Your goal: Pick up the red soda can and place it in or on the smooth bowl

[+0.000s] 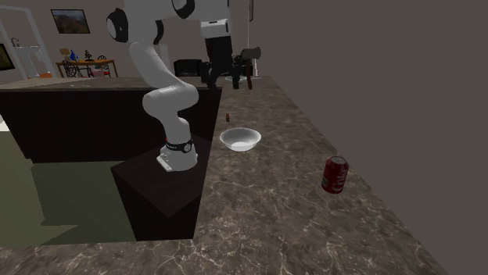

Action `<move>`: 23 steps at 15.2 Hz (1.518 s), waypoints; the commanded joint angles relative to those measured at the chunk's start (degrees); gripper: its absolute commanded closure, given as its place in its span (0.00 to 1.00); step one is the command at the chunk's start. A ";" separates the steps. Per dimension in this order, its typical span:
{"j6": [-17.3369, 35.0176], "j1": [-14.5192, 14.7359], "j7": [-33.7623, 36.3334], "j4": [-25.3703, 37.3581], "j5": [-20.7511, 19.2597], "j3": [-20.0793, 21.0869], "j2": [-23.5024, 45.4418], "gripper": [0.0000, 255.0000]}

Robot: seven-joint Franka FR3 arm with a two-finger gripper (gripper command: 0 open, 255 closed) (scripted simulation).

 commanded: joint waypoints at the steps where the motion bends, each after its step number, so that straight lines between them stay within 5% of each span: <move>1: 0.00 0.00 0.00 0.00 0.00 0.00 0.00 0.00; 12: 12.22 1.77 8.39 9.56 1.21 6.41 23.73 0.00; 23: 16.42 3.27 17.15 28.40 -2.40 10.28 49.24 0.00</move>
